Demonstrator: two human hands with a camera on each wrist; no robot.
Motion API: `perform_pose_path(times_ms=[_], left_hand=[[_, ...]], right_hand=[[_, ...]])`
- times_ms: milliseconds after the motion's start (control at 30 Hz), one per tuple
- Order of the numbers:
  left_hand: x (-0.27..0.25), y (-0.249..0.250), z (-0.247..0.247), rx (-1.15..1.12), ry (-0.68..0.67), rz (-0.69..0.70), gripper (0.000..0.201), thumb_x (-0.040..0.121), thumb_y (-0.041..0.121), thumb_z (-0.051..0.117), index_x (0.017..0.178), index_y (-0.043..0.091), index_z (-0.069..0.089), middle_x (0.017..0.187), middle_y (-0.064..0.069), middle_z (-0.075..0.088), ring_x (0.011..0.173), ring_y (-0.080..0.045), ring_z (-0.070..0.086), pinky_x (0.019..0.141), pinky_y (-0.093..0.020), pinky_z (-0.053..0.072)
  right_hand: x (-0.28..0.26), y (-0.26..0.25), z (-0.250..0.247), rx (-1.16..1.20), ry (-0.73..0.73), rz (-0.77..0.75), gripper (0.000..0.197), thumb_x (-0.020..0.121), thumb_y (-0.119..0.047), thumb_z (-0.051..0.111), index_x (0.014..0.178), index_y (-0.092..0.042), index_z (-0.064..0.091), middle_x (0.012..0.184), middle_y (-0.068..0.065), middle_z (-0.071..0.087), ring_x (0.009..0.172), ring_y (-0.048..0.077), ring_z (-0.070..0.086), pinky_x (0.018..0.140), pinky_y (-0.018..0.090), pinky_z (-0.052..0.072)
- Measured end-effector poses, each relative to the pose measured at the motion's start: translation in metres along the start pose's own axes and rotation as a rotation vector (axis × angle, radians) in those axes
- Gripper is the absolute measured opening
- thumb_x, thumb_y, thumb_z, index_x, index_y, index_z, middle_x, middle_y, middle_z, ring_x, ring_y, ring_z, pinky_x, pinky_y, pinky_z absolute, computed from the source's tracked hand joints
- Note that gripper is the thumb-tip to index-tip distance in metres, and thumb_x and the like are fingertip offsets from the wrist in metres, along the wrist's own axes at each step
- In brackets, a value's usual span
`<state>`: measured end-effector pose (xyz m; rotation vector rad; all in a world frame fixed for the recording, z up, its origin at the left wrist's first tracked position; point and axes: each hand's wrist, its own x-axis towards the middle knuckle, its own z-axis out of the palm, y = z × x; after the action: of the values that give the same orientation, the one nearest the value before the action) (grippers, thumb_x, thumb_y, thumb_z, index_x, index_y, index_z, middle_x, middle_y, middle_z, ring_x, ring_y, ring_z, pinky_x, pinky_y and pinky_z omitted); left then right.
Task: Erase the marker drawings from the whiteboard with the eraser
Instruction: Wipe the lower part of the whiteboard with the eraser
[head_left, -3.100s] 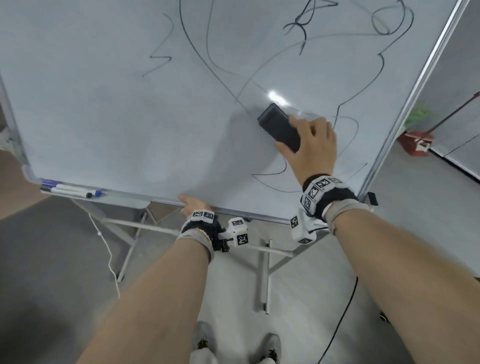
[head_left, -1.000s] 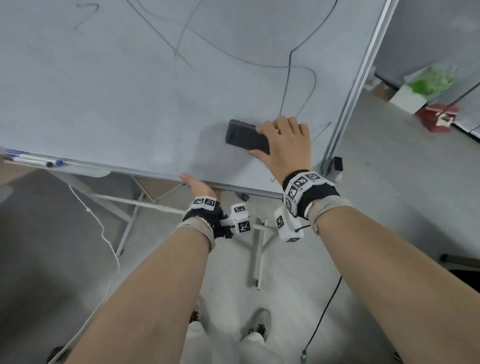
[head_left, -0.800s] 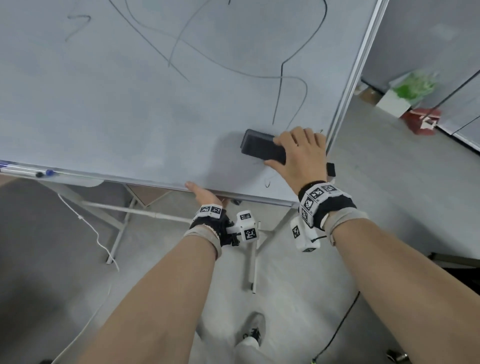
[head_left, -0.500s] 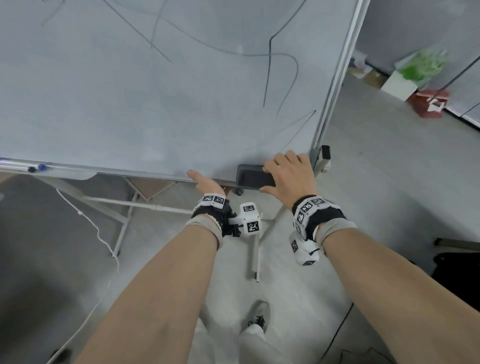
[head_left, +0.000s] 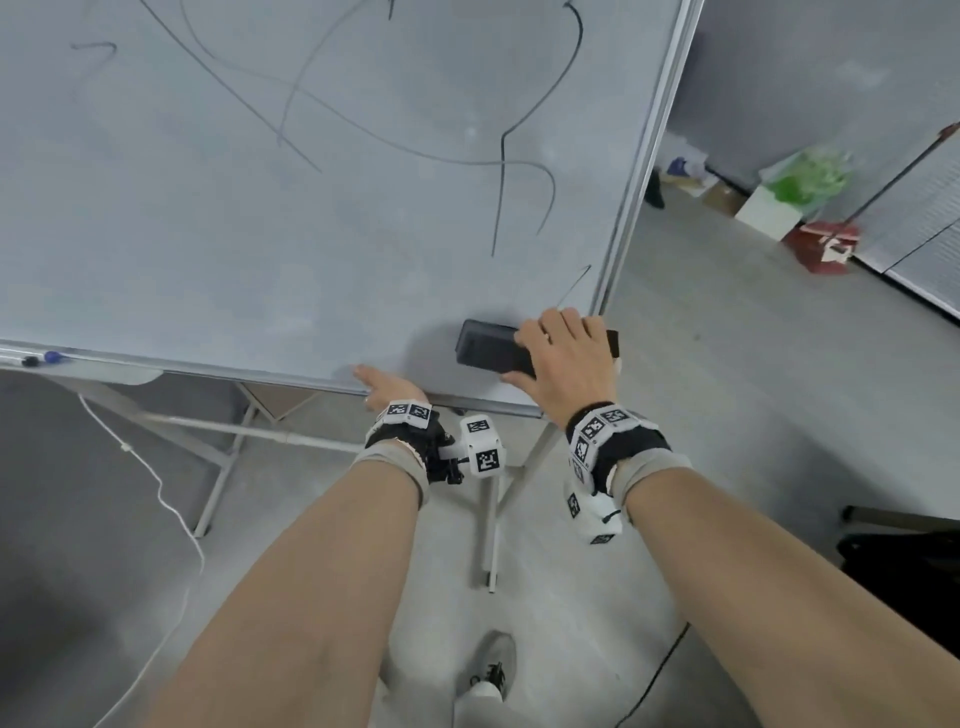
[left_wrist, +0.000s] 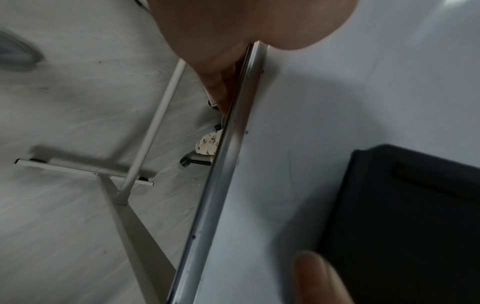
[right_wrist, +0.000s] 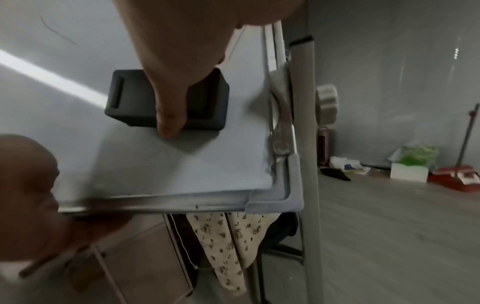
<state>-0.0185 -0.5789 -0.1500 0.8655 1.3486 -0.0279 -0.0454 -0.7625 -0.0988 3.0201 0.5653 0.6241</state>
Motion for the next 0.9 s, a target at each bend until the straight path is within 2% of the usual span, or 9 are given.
perform_pose_path(times_ms=[100, 200, 267, 400, 467, 633, 700, 767, 900], left_hand=[[0.002, 0.004, -0.002, 0.038, -0.031, 0.04, 0.097, 0.09, 0.078, 0.019, 0.153, 0.006, 0.03, 0.154, -0.02, 0.039, 0.139, -0.036, 0.043, 0.119, -0.046, 0.029], [0.071, -0.009, 0.018, 0.17, -0.014, 0.086, 0.149, 0.041, 0.105, -0.001, 0.154, 0.014, 0.03, 0.154, -0.018, 0.04, 0.136, -0.044, 0.044, 0.114, -0.056, 0.033], [0.126, -0.02, 0.038, 0.283, -0.08, 0.141, 0.166, 0.017, 0.106, -0.012, 0.156, 0.024, 0.026, 0.157, -0.017, 0.035, 0.14, -0.046, 0.039, 0.114, -0.059, 0.033], [0.143, -0.017, 0.034, 0.23, -0.054, 0.073, 0.177, -0.002, 0.106, 0.0, 0.148, 0.021, 0.04, 0.146, -0.015, 0.05, 0.129, -0.045, 0.05, 0.107, -0.057, 0.04], [0.129, -0.014, 0.025, 0.26, -0.03, 0.085, 0.174, 0.001, 0.108, 0.003, 0.147, 0.021, 0.041, 0.144, -0.013, 0.053, 0.124, -0.045, 0.054, 0.102, -0.058, 0.046], [0.032, 0.008, -0.01, 0.189, -0.162, 0.064, 0.12, 0.054, 0.099, 0.022, 0.143, 0.021, 0.041, 0.134, -0.011, 0.054, 0.104, -0.044, 0.062, 0.063, -0.051, 0.061], [0.01, 0.017, -0.013, 0.171, -0.258, 0.072, 0.095, 0.078, 0.089, 0.021, 0.131, 0.015, 0.046, 0.115, -0.013, 0.06, 0.095, -0.036, 0.065, 0.068, -0.046, 0.062], [0.004, 0.022, -0.017, 0.109, -0.324, 0.031, 0.084, 0.085, 0.083, 0.02, 0.124, 0.016, 0.05, 0.1, -0.012, 0.064, 0.088, -0.032, 0.066, 0.081, -0.048, 0.061], [0.033, 0.027, -0.007, 0.102, -0.359, -0.046, 0.104, 0.069, 0.094, 0.028, 0.13, 0.012, 0.045, 0.122, -0.016, 0.062, 0.101, -0.041, 0.066, 0.083, -0.061, 0.057]], right_hand=[[0.008, 0.023, -0.014, 0.001, 0.046, 0.106, 0.05, 0.075, -0.061, 0.072, 0.099, -0.019, 0.059, 0.097, 0.004, 0.059, 0.091, 0.027, 0.051, 0.08, 0.042, 0.033], [0.037, 0.063, -0.045, 0.009, 0.189, 0.351, 0.054, 0.079, -0.063, 0.065, 0.105, -0.017, 0.057, 0.103, 0.008, 0.059, 0.096, 0.029, 0.05, 0.083, 0.042, 0.03], [0.051, 0.074, -0.057, 0.016, 0.245, 0.427, 0.055, 0.078, -0.063, 0.065, 0.105, -0.016, 0.057, 0.104, 0.008, 0.059, 0.097, 0.03, 0.05, 0.083, 0.042, 0.03], [0.047, 0.057, -0.043, 0.12, 0.302, 0.421, 0.051, 0.074, -0.056, 0.073, 0.1, -0.015, 0.057, 0.1, 0.009, 0.058, 0.093, 0.03, 0.05, 0.08, 0.04, 0.031], [0.035, 0.038, -0.025, 0.14, 0.202, 0.295, 0.051, 0.073, -0.057, 0.074, 0.099, -0.016, 0.058, 0.099, 0.008, 0.057, 0.093, 0.029, 0.05, 0.082, 0.042, 0.033], [0.028, -0.019, 0.007, 0.111, -0.036, -0.017, 0.053, 0.067, -0.058, 0.08, 0.096, -0.018, 0.061, 0.094, 0.005, 0.057, 0.09, 0.029, 0.051, 0.078, 0.043, 0.037], [0.04, -0.023, 0.004, 0.072, -0.019, -0.068, 0.052, 0.067, -0.056, 0.081, 0.099, -0.019, 0.062, 0.094, 0.005, 0.058, 0.09, 0.028, 0.05, 0.077, 0.041, 0.035], [0.056, -0.017, -0.005, 0.072, 0.055, -0.009, 0.049, 0.071, -0.056, 0.078, 0.104, -0.023, 0.062, 0.096, 0.004, 0.058, 0.091, 0.028, 0.05, 0.078, 0.041, 0.033], [0.081, -0.011, -0.023, 0.146, 0.149, 0.186, 0.048, 0.074, -0.055, 0.074, 0.107, -0.024, 0.061, 0.1, 0.005, 0.057, 0.096, 0.029, 0.05, 0.083, 0.042, 0.036]])
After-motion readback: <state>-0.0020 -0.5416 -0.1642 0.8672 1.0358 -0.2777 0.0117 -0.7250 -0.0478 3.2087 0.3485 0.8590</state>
